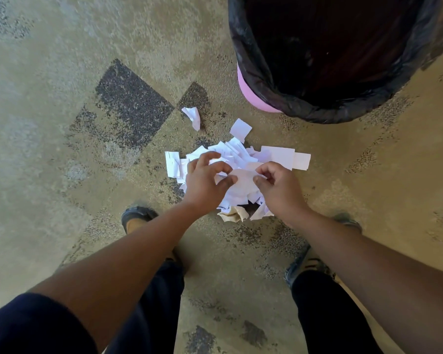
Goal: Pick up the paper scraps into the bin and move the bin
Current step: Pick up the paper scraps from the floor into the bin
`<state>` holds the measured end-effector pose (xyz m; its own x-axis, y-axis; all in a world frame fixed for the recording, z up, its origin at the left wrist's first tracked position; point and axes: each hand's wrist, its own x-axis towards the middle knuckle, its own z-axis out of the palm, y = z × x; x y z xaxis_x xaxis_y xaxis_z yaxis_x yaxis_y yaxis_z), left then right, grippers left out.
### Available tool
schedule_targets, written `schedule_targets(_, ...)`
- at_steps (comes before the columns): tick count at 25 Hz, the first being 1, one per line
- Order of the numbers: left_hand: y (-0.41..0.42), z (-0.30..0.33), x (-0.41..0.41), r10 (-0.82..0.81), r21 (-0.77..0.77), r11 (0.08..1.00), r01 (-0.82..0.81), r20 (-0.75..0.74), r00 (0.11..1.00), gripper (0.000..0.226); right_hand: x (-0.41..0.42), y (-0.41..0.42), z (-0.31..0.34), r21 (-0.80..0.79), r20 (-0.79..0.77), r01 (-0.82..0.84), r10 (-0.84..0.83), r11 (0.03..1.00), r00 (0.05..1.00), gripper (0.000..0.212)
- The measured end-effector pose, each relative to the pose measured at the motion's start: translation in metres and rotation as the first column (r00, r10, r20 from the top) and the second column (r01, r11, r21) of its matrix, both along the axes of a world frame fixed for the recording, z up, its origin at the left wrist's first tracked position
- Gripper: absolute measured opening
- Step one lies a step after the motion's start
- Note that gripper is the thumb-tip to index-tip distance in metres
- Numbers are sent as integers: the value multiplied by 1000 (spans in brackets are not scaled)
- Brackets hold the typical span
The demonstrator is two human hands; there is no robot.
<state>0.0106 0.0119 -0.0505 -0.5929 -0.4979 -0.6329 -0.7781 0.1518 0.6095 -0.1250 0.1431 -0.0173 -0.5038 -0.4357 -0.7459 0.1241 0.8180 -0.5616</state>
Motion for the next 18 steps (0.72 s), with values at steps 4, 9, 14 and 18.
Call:
schedule_targets(4, -9, 22, 5, 91, 37, 995, -91, -19, 996, 9, 2, 12, -1, -4, 19, 107, -106, 994, 994, 14)
schedule_targets(9, -7, 48, 6, 674, 164, 701, -694, 162, 720, 17, -8, 22, -28, 201, -37, -65, 74, 977, 997, 53)
schedule_targets(14, 9, 67, 21, 800, 307, 483, -820, 225, 556, 16, -18, 1, -58, 347, -79, -479, 533, 807, 842, 84)
schedule_targets(18, 12, 64, 24, 812, 308, 441, -843, 264, 521, 12, -17, -14, -72, 508, -179, -568, 724, 648, 666, 50)
